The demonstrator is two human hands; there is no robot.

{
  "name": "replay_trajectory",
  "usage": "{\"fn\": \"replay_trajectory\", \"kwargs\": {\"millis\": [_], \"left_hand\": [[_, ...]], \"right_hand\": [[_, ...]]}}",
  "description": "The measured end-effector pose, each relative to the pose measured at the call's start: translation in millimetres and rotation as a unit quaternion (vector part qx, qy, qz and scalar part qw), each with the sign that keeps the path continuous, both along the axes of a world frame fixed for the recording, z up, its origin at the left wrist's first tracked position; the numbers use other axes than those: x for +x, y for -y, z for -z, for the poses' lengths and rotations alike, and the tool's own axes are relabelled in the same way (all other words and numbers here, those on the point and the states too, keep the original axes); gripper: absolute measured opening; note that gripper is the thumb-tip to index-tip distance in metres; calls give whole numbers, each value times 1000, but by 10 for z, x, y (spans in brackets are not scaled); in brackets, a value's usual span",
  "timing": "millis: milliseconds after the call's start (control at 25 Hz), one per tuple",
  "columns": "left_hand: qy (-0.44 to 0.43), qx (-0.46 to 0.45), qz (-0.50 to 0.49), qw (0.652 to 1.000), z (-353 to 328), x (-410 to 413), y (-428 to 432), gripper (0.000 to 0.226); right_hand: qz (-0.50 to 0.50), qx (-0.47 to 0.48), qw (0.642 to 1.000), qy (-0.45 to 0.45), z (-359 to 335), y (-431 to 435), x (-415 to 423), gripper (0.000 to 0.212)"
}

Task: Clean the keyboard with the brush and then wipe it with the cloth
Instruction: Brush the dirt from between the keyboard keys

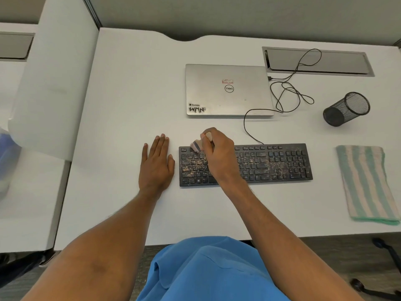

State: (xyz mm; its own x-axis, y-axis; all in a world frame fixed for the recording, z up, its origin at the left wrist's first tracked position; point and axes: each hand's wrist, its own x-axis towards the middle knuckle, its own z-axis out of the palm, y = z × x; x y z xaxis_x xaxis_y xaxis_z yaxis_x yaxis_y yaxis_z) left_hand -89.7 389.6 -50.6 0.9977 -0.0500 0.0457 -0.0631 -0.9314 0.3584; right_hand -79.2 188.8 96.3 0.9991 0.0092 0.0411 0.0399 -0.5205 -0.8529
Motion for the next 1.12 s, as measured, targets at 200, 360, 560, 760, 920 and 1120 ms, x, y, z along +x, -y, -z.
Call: {"fn": "replay_trajectory", "kwargs": {"millis": [200,360,560,760,920,1120], "left_hand": [[-1,-3,-1,1000,-13,8,2,64],[-4,-3,0,1000,-16,6,4,63],[3,-9,0,1000,-17,1,2,63],[0,-3,-2,1000,-17,-1,15,63],[-6,4,0,1000,-25,-4,9,64],[-1,0,2,1000,-38,0,9,64]], "right_hand": [[-10,-35,999,-8,105,-10,4,19],[-18,-38,999,-7,96,-9,7,23],[-16,-39,999,-4,120,-3,15,19],[-17,-22,1000,-6,13,5,-4,22],[-20,-54,998,5,65,5,-5,21],[-52,-144,988,-10,116,47,43,22]]}}
